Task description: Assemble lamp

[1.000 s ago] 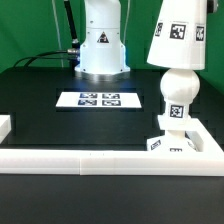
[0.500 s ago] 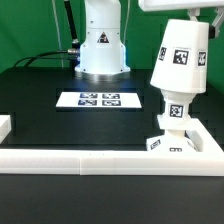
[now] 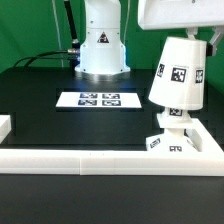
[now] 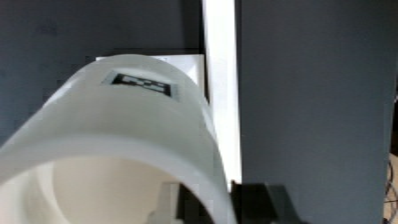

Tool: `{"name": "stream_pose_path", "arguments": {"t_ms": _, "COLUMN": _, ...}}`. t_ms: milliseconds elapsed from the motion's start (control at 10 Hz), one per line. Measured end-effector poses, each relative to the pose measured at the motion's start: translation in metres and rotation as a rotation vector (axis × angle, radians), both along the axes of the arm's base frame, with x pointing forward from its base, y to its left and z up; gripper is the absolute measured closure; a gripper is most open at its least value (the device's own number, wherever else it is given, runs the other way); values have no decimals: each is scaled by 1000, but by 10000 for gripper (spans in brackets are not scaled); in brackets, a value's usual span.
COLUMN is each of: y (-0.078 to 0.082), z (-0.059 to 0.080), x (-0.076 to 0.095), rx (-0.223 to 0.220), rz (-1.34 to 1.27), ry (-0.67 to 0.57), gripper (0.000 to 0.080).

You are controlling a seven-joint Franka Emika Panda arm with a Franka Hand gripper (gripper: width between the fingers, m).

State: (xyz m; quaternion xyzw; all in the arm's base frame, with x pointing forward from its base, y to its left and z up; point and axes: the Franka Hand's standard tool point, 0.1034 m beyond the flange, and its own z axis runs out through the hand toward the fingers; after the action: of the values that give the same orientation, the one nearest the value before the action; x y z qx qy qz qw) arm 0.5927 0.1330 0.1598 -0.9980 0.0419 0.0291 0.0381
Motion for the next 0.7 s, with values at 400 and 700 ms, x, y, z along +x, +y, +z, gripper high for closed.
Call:
{"name": "stream_pose_path", "arguments": {"t_ms": 400, "y": -2, "z": -5, "x": -2, "rx": -2, "rz": 1, "ry": 6, "gripper": 650}}
{"name": "stream_pose_path", "arguments": {"t_ms": 700, "y": -9, "z": -5, "x": -1, "rx": -3, "rz": -3, "ry": 6, "gripper": 365}}
